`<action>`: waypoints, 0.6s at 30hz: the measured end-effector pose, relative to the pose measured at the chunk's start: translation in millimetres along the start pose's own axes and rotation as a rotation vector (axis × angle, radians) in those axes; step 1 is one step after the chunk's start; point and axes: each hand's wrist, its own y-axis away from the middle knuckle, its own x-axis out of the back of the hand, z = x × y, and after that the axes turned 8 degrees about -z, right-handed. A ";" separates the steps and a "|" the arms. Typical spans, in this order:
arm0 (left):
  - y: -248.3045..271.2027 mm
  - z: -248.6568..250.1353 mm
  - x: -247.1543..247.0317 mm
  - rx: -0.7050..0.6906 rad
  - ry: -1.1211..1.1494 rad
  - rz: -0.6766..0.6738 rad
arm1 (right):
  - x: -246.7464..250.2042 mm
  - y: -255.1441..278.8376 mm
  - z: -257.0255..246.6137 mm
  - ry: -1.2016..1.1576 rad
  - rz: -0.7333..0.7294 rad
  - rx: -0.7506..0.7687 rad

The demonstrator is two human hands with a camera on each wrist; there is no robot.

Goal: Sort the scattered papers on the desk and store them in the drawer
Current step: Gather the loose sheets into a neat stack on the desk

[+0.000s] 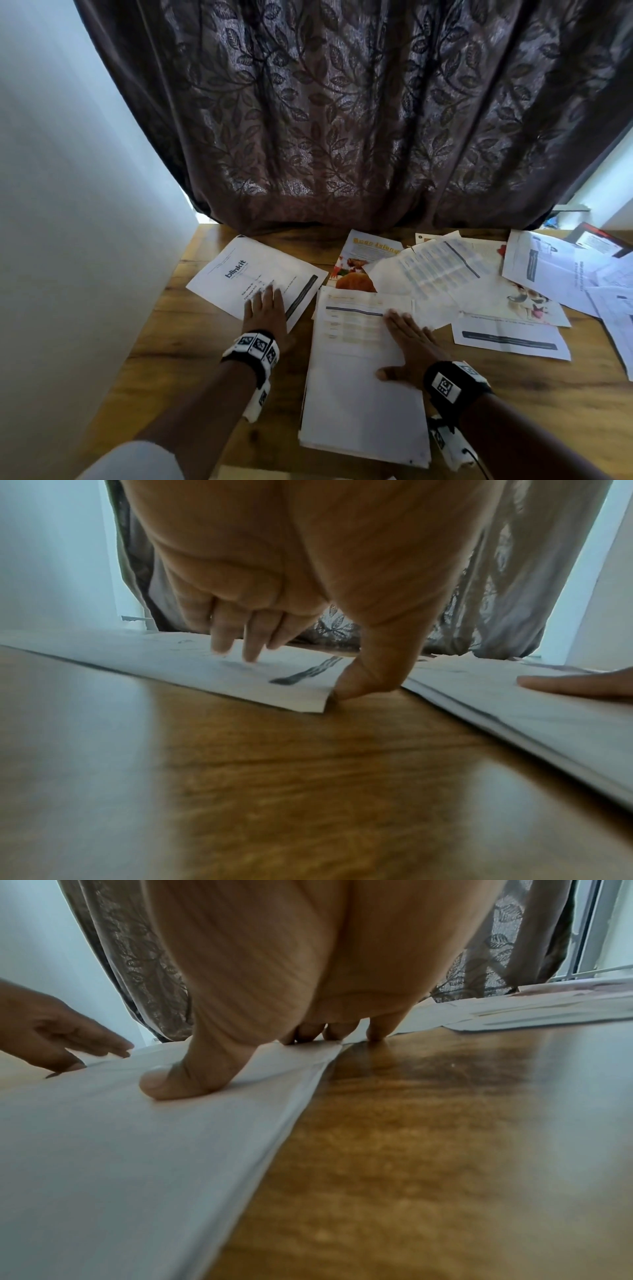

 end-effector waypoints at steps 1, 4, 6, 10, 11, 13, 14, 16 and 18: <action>-7.6 -2.3 0.9 0.013 -0.012 -0.052 | 0.6 0.2 -0.2 -0.003 -0.007 -0.004; -17.5 -4.9 3.6 0.028 -0.004 -0.154 | 0.5 0.5 -0.8 -0.007 -0.004 -0.003; -17.1 -7.3 5.1 0.019 -0.014 -0.109 | -0.3 0.3 -0.9 0.005 0.002 -0.003; -10.9 -20.0 15.0 0.008 0.083 0.020 | -0.6 0.4 -1.6 0.018 0.002 -0.003; -7.9 -22.3 19.7 0.014 0.143 0.044 | 0.0 1.2 -2.7 0.022 0.001 -0.001; 0.9 -25.3 31.1 0.012 0.229 0.080 | 1.3 3.1 -5.0 0.035 0.008 -0.002; 6.0 -25.9 36.4 0.004 0.260 0.106 | 1.9 3.7 -5.8 0.038 0.014 -0.002; 18.0 -24.3 44.4 -0.042 0.339 0.191 | 3.4 5.0 -8.5 0.043 0.013 -0.012; 32.8 -18.0 49.3 -0.148 0.463 0.292 | 7.0 9.3 -16.2 -0.012 0.077 -0.002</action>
